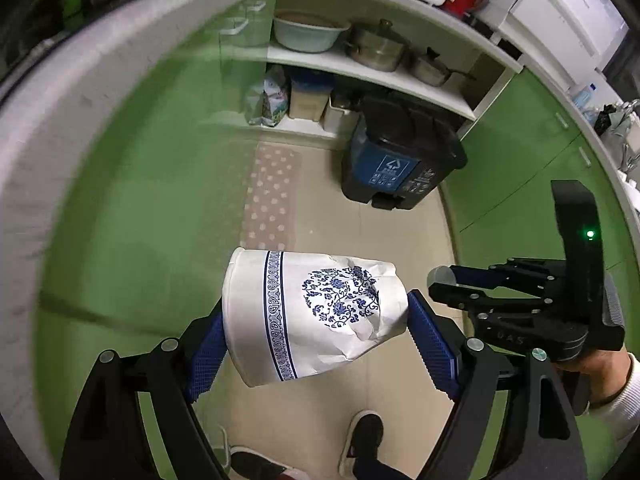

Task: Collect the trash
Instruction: 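Carry the lid and patterned bag with both tools over the wastebasket, then open the right tool then the left, dropping lid and bag in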

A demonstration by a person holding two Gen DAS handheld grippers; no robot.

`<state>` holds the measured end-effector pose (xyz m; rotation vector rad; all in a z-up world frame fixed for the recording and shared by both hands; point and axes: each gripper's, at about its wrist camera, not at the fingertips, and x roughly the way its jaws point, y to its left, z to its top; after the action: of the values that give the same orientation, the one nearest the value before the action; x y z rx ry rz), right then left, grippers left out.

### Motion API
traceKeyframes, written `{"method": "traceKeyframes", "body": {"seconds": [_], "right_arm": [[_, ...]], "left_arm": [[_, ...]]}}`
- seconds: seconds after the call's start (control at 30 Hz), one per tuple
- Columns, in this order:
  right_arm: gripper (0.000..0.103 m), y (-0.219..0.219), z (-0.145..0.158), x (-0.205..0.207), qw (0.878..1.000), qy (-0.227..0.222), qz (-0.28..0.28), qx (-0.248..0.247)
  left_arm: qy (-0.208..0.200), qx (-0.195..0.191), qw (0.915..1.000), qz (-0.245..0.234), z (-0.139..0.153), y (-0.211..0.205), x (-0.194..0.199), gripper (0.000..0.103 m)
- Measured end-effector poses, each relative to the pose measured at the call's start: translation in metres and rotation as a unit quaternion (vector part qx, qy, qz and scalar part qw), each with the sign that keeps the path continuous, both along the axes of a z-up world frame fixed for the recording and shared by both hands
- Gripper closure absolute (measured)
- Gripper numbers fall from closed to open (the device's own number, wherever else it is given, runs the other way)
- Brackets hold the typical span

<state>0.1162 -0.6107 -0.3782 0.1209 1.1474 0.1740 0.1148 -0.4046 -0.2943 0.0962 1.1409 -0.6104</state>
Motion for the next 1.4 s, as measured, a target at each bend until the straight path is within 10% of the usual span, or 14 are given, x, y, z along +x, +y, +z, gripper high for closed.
{"method": "traceKeyframes", "body": {"seconds": [0.43, 0.53, 0.63, 1.23, 1.4], "right_arm": [[0.069, -0.009, -0.089, 0.042, 1.000, 0.016, 0.007, 0.012], [0.027, -0.014, -0.095, 0.043, 1.000, 0.015, -0.001, 0.012], [0.012, -0.024, -0.097, 0.042, 1.000, 0.013, -0.017, 0.013], [0.007, -0.073, -0.045, 0.002, 0.995, -0.009, -0.100, 0.005], [0.007, -0.080, -0.044, -0.006, 0.994, -0.011, -0.110, 0.009]], "left_arm": [[0.016, 0.003, 0.9998, -0.006, -0.071, -0.014, 0.031, 0.023], [0.015, 0.004, 0.9998, -0.009, -0.075, -0.015, 0.033, 0.023], [0.017, 0.006, 0.9997, -0.015, -0.080, -0.020, 0.035, 0.023], [0.038, 0.014, 0.9969, -0.067, -0.103, -0.066, 0.031, 0.022], [0.031, 0.019, 0.9966, -0.074, -0.107, -0.076, 0.032, 0.006]]}}
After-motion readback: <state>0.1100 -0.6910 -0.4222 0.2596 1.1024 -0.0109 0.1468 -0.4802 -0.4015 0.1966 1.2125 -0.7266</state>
